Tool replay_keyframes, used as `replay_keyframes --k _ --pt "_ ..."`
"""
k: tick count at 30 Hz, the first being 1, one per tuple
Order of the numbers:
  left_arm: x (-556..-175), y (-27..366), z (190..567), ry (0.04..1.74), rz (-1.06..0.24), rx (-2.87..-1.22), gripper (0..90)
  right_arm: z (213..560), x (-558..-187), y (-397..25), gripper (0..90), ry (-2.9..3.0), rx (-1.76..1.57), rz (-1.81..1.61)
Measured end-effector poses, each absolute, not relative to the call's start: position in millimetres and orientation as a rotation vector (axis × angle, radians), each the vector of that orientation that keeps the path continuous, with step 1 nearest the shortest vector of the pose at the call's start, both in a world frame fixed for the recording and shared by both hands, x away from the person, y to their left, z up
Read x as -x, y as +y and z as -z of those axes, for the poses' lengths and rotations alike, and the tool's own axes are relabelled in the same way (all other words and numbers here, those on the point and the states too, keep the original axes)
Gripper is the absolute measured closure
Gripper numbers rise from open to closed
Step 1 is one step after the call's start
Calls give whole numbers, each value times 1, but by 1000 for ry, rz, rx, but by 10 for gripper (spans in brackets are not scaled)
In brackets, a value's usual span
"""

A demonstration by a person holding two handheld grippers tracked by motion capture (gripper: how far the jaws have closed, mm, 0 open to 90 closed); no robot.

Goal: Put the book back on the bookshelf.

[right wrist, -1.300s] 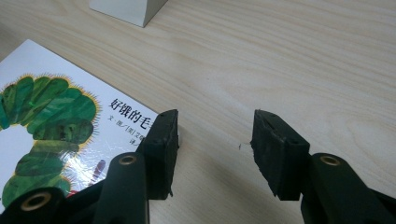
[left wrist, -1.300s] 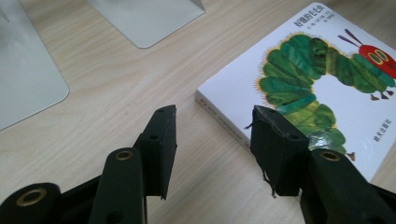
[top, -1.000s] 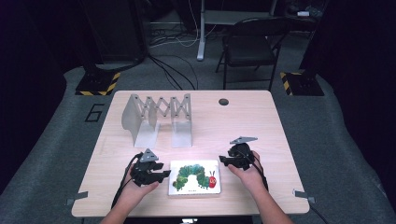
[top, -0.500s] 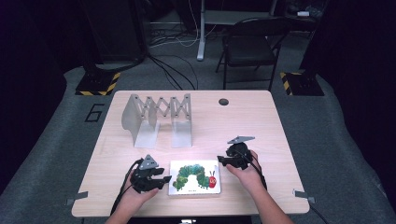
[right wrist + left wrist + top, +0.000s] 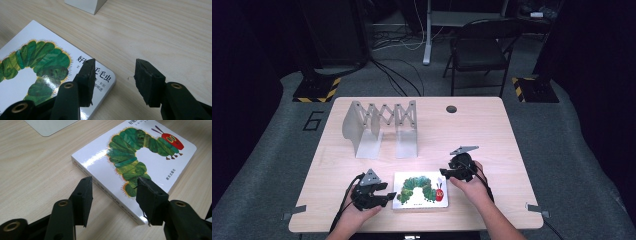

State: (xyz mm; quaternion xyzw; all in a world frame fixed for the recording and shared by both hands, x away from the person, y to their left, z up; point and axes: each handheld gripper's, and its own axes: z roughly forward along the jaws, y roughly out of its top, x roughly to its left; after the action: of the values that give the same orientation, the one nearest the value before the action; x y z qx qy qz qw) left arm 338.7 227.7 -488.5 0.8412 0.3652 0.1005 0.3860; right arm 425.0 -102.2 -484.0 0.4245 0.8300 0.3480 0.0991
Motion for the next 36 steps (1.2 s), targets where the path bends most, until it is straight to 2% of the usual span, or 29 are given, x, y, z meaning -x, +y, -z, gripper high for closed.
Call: replay_keyframes --k 2,12,30,36 --pt "-338 227 489 928 -259 -2139 416 486 -426 -100 513 2465 -1262 -1036" --pt "-327 216 499 891 -247 -2176 339 493 -431 -92 493 2509 -1305 -1013" --pt "-318 200 514 875 -251 -2240 310 500 -433 -84 449 2562 -1336 -994" --pt "-318 198 517 885 -270 -2254 274 503 -434 -83 440 2582 -1347 -998"
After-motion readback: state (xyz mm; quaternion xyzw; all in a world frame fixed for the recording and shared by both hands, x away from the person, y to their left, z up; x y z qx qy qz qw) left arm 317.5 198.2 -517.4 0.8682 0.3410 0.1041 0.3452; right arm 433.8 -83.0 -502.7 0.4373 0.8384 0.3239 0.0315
